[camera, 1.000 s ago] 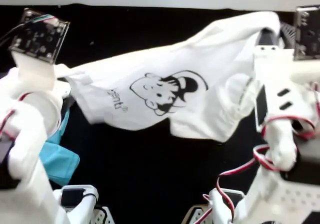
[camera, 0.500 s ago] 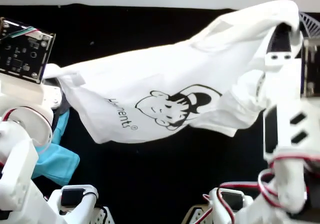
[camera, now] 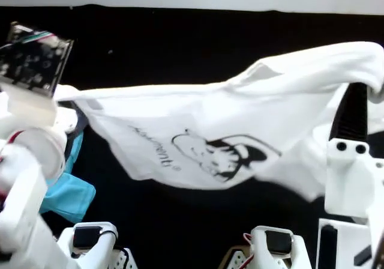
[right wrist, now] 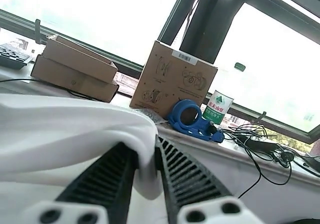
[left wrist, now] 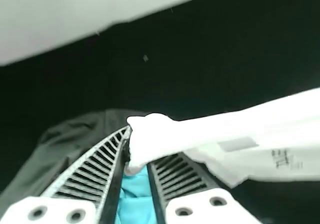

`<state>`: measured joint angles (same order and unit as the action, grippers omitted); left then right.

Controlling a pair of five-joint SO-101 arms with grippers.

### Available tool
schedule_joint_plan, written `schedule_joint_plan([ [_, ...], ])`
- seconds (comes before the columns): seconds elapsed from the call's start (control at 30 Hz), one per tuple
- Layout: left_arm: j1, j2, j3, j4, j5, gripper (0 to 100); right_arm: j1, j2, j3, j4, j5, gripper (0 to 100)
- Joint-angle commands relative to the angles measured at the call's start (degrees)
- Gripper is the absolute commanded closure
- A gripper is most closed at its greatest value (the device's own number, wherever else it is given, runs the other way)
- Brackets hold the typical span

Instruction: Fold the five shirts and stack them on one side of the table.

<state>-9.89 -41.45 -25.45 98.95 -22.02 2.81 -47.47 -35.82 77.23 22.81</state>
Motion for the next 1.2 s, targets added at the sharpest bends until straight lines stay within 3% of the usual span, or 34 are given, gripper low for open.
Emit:
schedule_joint_plan([
  [0.0,-0.5,-0.4,-5.9,1.0,-0.2,99,0.0,-1.1,-1.7,0.0,0.5,99.3],
  [0.17,-0.5,-1.9,-7.9,1.9,-0.2,99,0.0,-2.9,-1.4,-0.1,0.5,99.3],
  [0.4,-0.5,-3.1,2.1,1.5,-0.4,99,0.0,-0.9,1.3,-0.3,0.5,99.3],
  [1.0,-0.5,-11.0,-1.6,1.8,-0.4,99,0.0,-5.5,1.7,-0.2,0.5,99.3],
  [1.17,-0.5,-8.9,6.1,-2.3,-0.4,99,0.0,-2.2,7.1,-0.5,0.5,99.3],
])
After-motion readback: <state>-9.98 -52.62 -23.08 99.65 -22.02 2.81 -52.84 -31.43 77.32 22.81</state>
